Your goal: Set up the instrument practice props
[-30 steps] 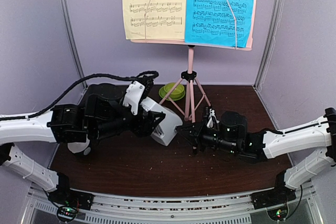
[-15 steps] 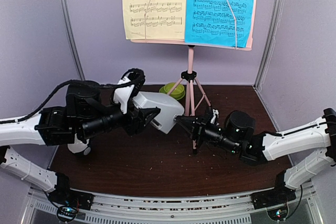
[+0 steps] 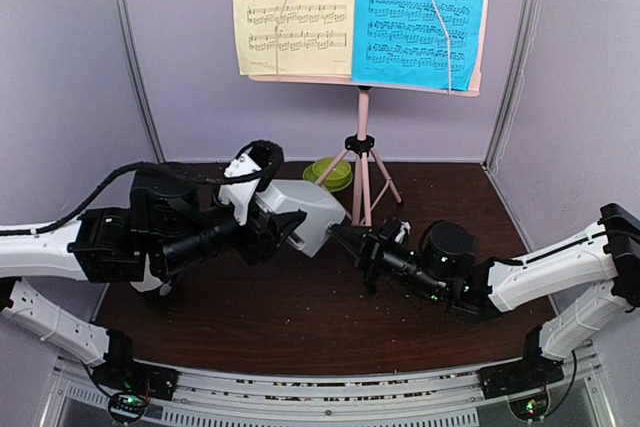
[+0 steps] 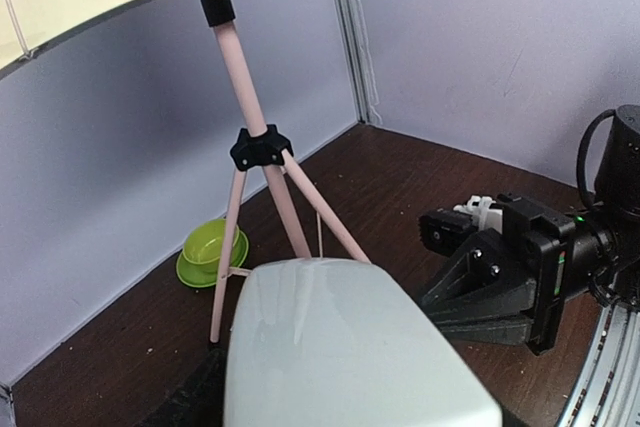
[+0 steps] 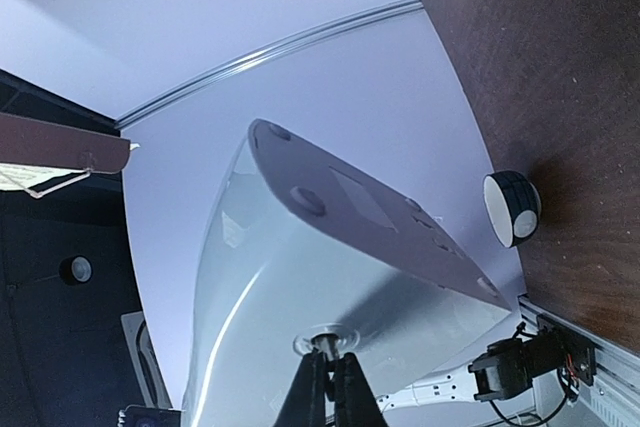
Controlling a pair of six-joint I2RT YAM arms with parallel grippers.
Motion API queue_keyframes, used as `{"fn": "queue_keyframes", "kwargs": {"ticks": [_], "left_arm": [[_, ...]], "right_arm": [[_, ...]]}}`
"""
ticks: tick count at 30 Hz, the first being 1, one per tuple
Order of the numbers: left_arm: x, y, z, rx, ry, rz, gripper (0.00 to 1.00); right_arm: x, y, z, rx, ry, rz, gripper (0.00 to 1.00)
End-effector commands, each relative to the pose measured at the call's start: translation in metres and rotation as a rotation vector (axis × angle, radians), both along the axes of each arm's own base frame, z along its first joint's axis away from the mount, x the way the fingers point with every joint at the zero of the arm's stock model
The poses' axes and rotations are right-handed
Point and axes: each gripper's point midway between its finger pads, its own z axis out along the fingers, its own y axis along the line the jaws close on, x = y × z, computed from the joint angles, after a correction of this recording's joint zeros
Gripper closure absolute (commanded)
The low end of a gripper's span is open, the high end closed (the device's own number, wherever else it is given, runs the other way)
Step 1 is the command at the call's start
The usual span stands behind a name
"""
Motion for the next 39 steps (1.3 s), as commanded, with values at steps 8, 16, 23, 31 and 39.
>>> {"fn": "queue_keyframes", "kwargs": {"ticks": [8, 16, 23, 31, 39], "left_arm": [[0.016, -0.031, -0.023, -0.107, 0.261, 0.035, 0.96], [0.023, -0.049, -0.065, -0.028, 0.352, -0.023, 0.96], [0.02, -0.072, -0.101, 0.082, 0.392, -0.104, 0.93], [0.028, -0.084, -0.121, 0.123, 0.398, -0.11, 0.89], [0.025, -0.087, -0.135, 0.147, 0.42, -0.132, 0.42]], "right_arm": [[-0.011, -0.022, -0.049, -0.402, -0.115, 0.121, 0.37], [-0.021, -0.065, -0.066, -0.678, -0.212, 0.116, 0.2], [-0.021, -0.089, -0.046, -0.853, -0.414, 0.098, 0.15], [-0.021, -0.095, -0.024, -0.899, -0.506, 0.082, 0.13], [-0.017, -0.092, -0.012, -0.901, -0.537, 0.068, 0.08]]}}
